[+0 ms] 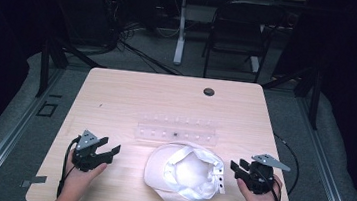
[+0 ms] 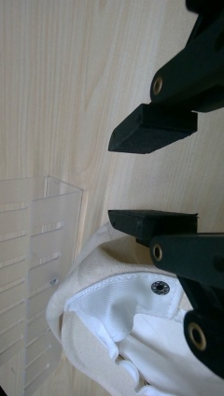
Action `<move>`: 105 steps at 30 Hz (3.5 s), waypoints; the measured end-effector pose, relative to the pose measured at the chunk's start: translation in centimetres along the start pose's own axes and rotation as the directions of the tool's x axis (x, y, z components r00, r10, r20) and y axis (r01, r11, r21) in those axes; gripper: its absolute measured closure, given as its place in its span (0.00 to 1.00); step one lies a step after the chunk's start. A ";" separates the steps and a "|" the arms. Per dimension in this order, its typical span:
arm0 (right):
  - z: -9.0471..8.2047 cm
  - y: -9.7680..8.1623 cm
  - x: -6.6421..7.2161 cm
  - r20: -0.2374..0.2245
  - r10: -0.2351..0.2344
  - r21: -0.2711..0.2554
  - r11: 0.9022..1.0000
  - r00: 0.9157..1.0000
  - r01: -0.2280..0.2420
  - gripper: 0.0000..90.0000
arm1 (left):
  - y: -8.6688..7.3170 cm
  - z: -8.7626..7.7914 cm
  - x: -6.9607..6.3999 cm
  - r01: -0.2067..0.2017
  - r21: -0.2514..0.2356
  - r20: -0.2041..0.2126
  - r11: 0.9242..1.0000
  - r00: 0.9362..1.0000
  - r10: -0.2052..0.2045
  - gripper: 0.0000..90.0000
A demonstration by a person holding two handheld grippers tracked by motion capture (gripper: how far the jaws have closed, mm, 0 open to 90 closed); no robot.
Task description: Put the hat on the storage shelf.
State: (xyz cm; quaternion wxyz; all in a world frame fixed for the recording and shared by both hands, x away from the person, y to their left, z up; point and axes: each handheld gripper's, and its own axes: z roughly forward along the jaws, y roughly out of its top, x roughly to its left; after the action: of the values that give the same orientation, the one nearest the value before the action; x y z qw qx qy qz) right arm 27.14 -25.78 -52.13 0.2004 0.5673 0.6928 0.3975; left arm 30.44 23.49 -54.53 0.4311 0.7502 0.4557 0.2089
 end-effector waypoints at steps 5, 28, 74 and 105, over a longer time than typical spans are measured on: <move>0.0 0.0 0.2 -0.007 0.011 0.026 1.000 1.000 -0.011 0.70 | 0.0 -0.2 0.3 -0.008 0.000 -0.016 1.000 1.000 0.008 0.48; -1.1 3.9 0.0 -0.161 0.062 0.202 0.979 0.985 -0.029 0.62 | 0.1 -0.4 -1.6 -0.101 0.028 0.042 0.994 0.994 0.100 0.62; 1.5 3.0 1.3 -0.231 0.343 0.532 0.828 0.910 -0.177 0.51 | -0.2 0.1 -1.7 -0.074 0.037 0.052 0.997 0.996 0.072 0.54; 1.4 4.4 1.8 -0.285 0.424 0.565 0.799 0.860 -0.206 0.78 | -0.3 0.3 -1.7 -0.074 0.042 0.052 0.996 0.996 0.071 0.54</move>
State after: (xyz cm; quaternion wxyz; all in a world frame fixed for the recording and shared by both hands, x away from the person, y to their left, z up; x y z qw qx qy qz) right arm 30.40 -23.45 -49.28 -0.1743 0.6164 0.6925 0.3320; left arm 29.65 21.90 -54.79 0.4182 0.7806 0.4215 0.1952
